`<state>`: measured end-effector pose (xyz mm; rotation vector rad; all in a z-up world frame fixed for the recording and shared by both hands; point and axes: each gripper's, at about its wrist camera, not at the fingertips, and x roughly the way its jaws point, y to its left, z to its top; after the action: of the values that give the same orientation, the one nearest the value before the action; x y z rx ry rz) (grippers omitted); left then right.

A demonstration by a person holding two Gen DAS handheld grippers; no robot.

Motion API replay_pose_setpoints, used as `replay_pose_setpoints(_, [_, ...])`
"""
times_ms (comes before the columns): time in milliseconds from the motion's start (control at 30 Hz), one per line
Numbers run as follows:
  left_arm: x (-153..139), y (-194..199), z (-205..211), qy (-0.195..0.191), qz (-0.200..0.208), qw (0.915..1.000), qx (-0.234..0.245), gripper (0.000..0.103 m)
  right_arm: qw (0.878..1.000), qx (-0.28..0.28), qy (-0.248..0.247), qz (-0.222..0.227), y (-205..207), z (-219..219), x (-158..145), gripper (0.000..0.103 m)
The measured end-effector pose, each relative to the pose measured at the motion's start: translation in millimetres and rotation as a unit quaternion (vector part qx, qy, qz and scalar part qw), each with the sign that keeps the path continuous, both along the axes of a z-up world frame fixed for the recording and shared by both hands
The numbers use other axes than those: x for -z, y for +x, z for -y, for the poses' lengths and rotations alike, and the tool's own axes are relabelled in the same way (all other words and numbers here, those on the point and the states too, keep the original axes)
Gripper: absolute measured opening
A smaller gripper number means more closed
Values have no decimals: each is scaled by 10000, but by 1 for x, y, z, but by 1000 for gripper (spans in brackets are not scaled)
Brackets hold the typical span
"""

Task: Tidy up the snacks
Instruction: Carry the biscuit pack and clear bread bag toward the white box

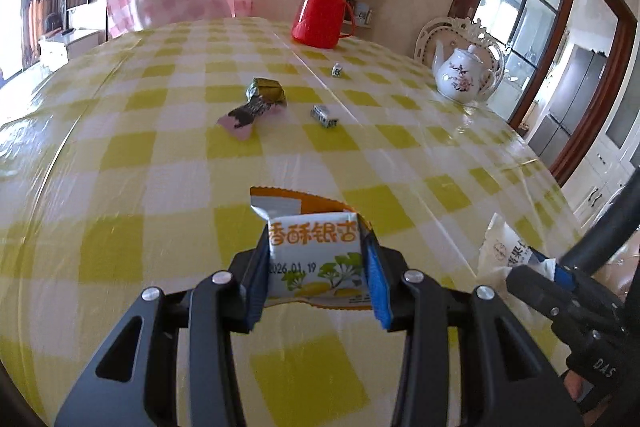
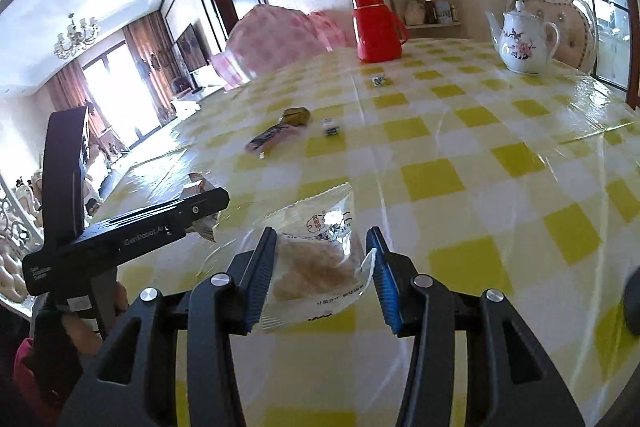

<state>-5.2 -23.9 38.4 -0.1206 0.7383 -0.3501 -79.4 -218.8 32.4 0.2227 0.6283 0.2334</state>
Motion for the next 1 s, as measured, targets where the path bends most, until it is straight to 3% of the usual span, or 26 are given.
replay_pose_setpoints(400, [-3,-65,-18,322,80,9994,115,42,9989,-98,436,-169,-41,-8,11,46])
replay_pose_setpoints(700, [-3,-96,-57,535,93,9985,-88,42,9985,-420,333,-95,-59,-40,0,46])
replay_pose_setpoints(1000, [-13,-131,-111,683,163,9964,-478,42,9949,-1003,64,-36,-77,-102,-9,46])
